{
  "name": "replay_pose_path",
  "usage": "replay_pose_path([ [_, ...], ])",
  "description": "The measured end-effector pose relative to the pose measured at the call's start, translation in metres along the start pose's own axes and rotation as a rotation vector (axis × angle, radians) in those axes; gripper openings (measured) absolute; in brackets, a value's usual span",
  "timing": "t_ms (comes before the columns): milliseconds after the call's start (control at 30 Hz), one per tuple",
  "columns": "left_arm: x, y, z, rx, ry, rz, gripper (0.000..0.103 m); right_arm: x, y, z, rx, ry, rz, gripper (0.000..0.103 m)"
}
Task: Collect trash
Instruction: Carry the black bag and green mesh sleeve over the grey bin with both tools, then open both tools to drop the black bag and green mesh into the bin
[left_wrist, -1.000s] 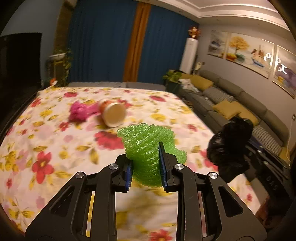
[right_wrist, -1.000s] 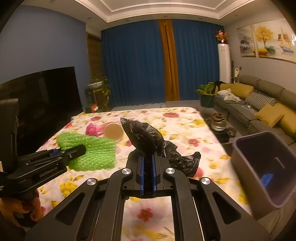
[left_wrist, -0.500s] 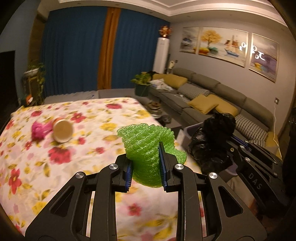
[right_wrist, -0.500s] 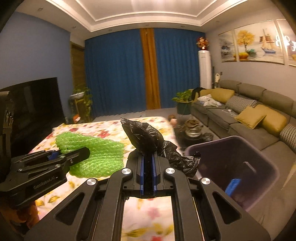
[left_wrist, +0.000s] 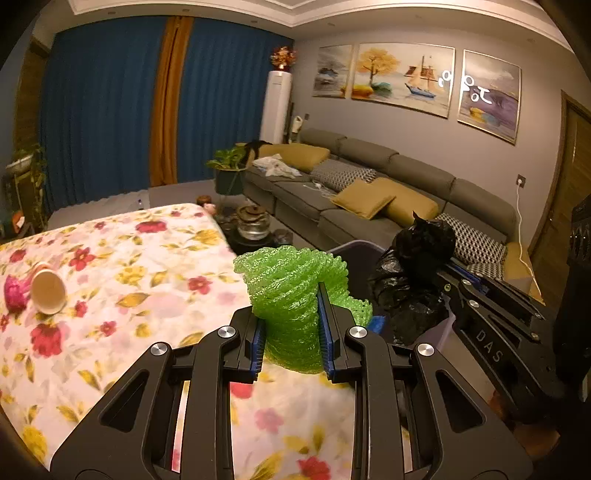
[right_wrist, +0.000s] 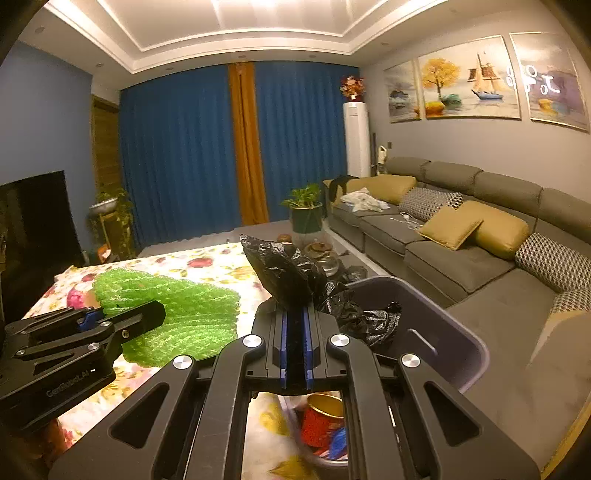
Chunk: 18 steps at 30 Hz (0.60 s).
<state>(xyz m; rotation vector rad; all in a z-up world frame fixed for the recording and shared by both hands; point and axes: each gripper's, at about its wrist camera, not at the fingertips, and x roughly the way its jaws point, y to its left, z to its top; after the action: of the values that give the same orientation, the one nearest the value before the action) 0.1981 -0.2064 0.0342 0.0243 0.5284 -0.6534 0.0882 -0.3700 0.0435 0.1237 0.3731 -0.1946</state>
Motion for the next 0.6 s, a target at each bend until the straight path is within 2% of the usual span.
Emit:
replay_pose_path([
  [167, 0.017, -0.016, 0.004, 0.015, 0.006, -0.017, 0.023, 0.005, -0.02, 0.001, 0.021, -0.001, -0.026, 0.008],
  [600, 0.059, -0.043, 0.009, 0.047, 0.026, -0.061, 0.024, 0.011, -0.038, 0.002, 0.045, -0.012, -0.059, 0.008],
])
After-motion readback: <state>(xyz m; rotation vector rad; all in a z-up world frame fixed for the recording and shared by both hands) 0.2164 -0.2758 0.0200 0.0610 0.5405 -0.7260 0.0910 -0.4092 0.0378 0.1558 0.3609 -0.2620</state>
